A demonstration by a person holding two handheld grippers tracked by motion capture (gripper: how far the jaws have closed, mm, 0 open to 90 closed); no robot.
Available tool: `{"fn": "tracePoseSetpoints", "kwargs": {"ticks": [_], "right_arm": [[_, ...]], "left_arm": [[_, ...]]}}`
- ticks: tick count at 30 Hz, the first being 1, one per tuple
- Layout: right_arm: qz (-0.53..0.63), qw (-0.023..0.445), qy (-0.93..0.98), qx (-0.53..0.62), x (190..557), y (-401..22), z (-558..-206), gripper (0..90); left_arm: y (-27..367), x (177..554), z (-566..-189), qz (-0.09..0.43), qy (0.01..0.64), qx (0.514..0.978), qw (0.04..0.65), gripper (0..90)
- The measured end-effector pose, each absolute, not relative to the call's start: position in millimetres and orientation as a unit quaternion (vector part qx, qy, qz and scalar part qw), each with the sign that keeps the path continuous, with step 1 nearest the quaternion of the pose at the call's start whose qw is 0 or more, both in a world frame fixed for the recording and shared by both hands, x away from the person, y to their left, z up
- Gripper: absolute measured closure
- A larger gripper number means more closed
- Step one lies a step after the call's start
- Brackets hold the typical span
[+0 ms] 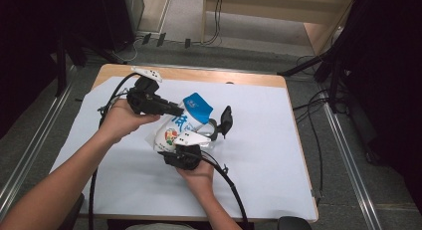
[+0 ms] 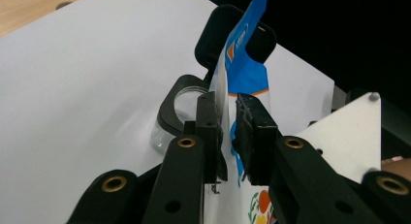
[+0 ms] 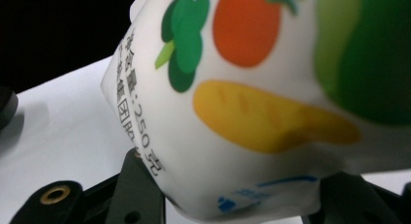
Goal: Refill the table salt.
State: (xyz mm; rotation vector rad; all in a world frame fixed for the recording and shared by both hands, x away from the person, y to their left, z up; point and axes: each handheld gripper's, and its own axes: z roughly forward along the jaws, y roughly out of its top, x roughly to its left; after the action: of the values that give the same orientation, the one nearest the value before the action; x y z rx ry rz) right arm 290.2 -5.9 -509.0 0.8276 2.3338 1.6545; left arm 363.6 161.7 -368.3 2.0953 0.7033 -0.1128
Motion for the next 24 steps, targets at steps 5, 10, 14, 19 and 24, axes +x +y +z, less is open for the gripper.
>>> {"fn": "tracePoseSetpoints", "kwargs": {"ticks": [5, 10, 14, 19, 24], "right_arm": [[0.559, 0.072, 0.776, 0.283, 292.0, -8.6, -508.0, 60.0], [0.56, 0.062, 0.774, 0.289, 291.5, -7.5, -509.1, 59.6], [0.56, 0.068, 0.772, 0.293, 292.0, -7.9, -508.4, 57.6], [0.553, 0.058, 0.773, 0.304, 292.8, -7.4, -507.7, 56.0], [0.55, 0.045, 0.772, 0.316, 293.6, -7.4, -508.0, 56.9]], "left_arm": [[161.8, 362.4, -374.8, -0.05, 0.286, 0.847, 0.445, 79.0], [157.2, 362.2, -376.9, -0.04, 0.288, 0.853, 0.433, 84.3], [154.7, 364.6, -377.3, -0.035, 0.297, 0.851, 0.431, 85.1], [150.2, 368.6, -379.9, -0.044, 0.302, 0.852, 0.426, 85.6], [148.7, 373.2, -383.3, -0.051, 0.304, 0.853, 0.421, 86.0]]}}
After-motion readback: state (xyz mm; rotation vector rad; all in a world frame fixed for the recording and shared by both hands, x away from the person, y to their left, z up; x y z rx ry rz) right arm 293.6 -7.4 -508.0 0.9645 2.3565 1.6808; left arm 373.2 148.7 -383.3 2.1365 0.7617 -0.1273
